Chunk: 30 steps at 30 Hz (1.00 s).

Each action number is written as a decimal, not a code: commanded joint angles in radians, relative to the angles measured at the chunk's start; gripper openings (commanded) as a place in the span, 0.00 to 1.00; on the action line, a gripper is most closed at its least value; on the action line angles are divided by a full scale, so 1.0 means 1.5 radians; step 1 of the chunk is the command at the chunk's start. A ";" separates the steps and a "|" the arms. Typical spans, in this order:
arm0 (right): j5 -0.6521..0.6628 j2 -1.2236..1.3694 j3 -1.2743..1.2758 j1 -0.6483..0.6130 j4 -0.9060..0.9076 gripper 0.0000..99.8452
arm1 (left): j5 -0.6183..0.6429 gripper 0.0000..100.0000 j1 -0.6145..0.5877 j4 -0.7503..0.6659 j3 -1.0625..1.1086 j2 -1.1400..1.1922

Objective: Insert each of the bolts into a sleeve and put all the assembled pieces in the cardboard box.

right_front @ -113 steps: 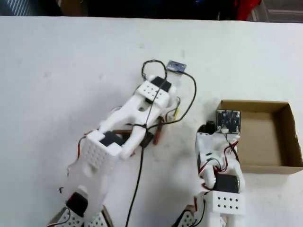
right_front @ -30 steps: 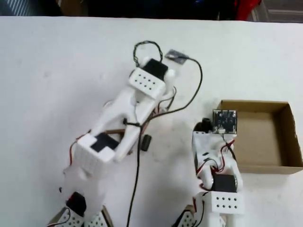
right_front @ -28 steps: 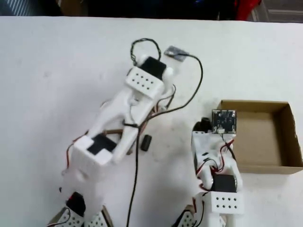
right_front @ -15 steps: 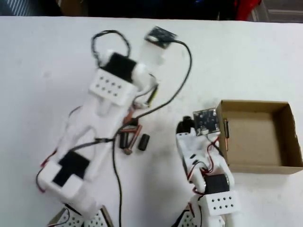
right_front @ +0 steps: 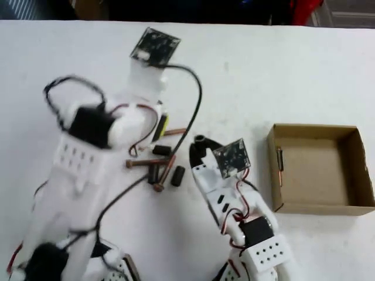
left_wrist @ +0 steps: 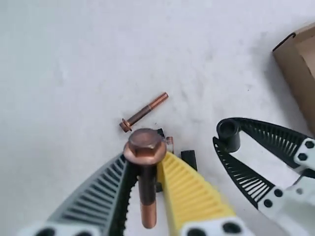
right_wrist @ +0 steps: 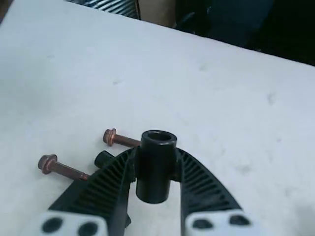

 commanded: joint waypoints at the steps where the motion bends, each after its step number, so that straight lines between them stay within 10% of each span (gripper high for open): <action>1: -0.004 -0.009 -0.011 -0.026 -0.033 0.02 | -0.001 0.02 -0.005 -0.154 0.143 -0.173; 13: -0.005 -0.008 -0.007 -0.091 -0.135 0.02 | 0.000 0.02 0.001 -0.550 0.550 -0.469; 30: -0.004 -0.091 0.034 -0.119 -0.155 0.02 | 0.069 0.02 0.062 -0.615 0.569 -0.518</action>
